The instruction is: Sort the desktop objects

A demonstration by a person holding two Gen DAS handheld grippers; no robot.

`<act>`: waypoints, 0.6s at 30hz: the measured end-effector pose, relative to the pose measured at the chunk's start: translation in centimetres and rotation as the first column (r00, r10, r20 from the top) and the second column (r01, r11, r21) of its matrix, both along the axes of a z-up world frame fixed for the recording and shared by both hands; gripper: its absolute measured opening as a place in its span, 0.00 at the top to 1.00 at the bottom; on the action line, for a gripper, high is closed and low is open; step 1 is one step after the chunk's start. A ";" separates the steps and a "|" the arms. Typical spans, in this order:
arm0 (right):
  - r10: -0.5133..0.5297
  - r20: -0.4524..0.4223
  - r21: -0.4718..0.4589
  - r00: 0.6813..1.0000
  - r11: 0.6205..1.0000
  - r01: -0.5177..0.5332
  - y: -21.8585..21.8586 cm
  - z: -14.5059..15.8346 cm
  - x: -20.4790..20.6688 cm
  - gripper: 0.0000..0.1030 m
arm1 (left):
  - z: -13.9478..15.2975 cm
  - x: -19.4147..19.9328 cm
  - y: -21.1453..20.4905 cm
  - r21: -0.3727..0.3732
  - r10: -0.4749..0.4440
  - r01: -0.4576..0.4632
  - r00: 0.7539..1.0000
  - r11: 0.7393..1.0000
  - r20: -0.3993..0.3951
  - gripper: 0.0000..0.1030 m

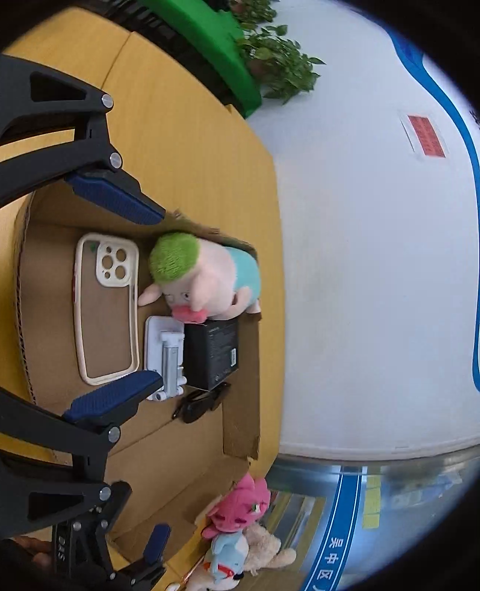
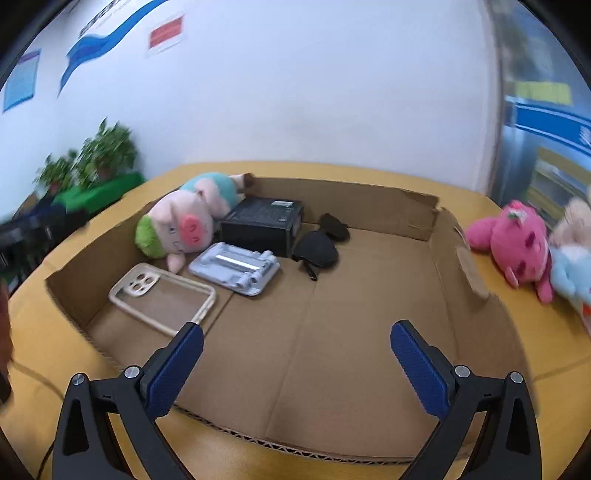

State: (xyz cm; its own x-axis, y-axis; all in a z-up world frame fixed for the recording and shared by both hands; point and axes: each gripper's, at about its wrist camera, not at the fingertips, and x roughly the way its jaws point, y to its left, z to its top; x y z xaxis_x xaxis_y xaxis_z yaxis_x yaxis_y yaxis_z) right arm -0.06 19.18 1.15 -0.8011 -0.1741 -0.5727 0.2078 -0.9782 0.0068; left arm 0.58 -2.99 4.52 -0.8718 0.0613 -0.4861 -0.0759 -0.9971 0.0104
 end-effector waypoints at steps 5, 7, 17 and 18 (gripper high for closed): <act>-0.066 -0.051 -0.066 0.997 0.996 0.062 1.2 -1.5 0.5 0.00 | -2.6 -0.8 1.6 0.054 0.028 -0.027 1.000 0.998 -0.004 0.21; -0.076 -0.073 -0.062 0.994 0.996 0.071 1.2 -1.6 0.7 0.00 | -3.3 -1.0 1.9 0.057 0.043 -0.043 0.999 0.997 -0.001 0.21; -0.121 -0.050 -0.039 0.991 0.992 0.119 1.3 -2.1 -0.3 0.00 | -5.0 -1.1 2.8 -0.053 0.096 -0.095 0.995 0.994 0.013 0.19; -0.121 -0.049 -0.039 0.991 0.992 0.119 1.4 -2.1 -0.4 0.00 | -5.0 -1.1 2.8 -0.053 0.097 -0.096 0.995 0.994 0.014 0.18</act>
